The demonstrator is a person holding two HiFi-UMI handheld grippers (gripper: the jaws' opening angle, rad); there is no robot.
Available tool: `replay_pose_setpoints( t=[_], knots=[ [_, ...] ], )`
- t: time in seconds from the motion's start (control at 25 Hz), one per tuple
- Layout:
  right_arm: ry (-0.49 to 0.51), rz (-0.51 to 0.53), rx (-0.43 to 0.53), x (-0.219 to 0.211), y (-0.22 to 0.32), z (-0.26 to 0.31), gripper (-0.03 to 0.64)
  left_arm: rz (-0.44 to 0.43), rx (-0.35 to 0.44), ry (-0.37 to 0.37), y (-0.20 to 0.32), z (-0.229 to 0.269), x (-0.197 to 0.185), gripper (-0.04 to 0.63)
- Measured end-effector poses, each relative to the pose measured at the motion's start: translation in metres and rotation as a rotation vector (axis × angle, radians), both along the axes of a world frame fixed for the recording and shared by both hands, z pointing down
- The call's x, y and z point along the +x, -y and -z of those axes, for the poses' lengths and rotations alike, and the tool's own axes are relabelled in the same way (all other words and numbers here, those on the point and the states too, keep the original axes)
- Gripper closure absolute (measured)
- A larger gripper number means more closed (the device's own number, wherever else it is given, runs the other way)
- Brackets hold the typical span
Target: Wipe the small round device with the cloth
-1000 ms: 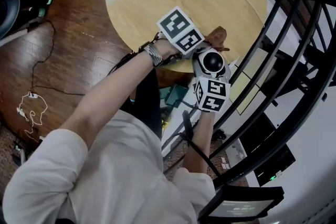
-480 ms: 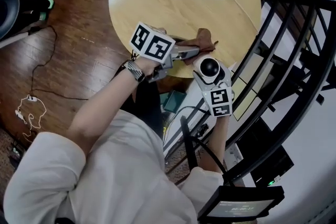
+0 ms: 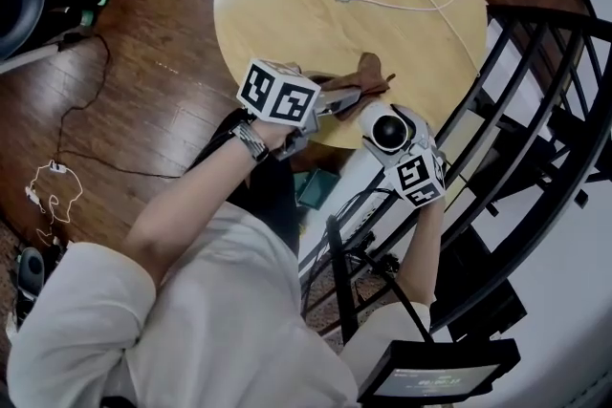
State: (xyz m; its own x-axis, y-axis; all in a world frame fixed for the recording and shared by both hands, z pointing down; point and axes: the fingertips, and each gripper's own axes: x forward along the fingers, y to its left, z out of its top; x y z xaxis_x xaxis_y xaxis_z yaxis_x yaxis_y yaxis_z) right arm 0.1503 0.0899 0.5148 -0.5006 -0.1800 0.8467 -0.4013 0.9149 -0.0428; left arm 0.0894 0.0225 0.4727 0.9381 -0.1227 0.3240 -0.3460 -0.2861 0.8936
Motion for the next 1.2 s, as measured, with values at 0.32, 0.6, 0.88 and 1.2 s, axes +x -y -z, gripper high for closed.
replay_pose_setpoints(
  t=[0.32,0.6,0.88,1.2],
  knots=[
    [0.016,-0.252,-0.011,0.0,-0.003,-0.002,0.252,0.035,-0.001,0.008,0.009,-0.003,-0.007,0.534],
    [-0.023,-0.493,-0.056,0.003,-0.009,-0.004,0.252,0.003,0.006,-0.009,0.005,-0.001,0.007,0.534],
    [0.048,-0.809,-0.119,-0.001,-0.009,-0.004,0.252,-0.13,0.019,-0.109,-0.011,0.012,0.029,0.534],
    [0.024,-0.948,-0.09,-0.008,-0.002,-0.004,0.252,-0.296,0.022,-0.124,-0.022,0.016,0.049,0.534]
  ],
)
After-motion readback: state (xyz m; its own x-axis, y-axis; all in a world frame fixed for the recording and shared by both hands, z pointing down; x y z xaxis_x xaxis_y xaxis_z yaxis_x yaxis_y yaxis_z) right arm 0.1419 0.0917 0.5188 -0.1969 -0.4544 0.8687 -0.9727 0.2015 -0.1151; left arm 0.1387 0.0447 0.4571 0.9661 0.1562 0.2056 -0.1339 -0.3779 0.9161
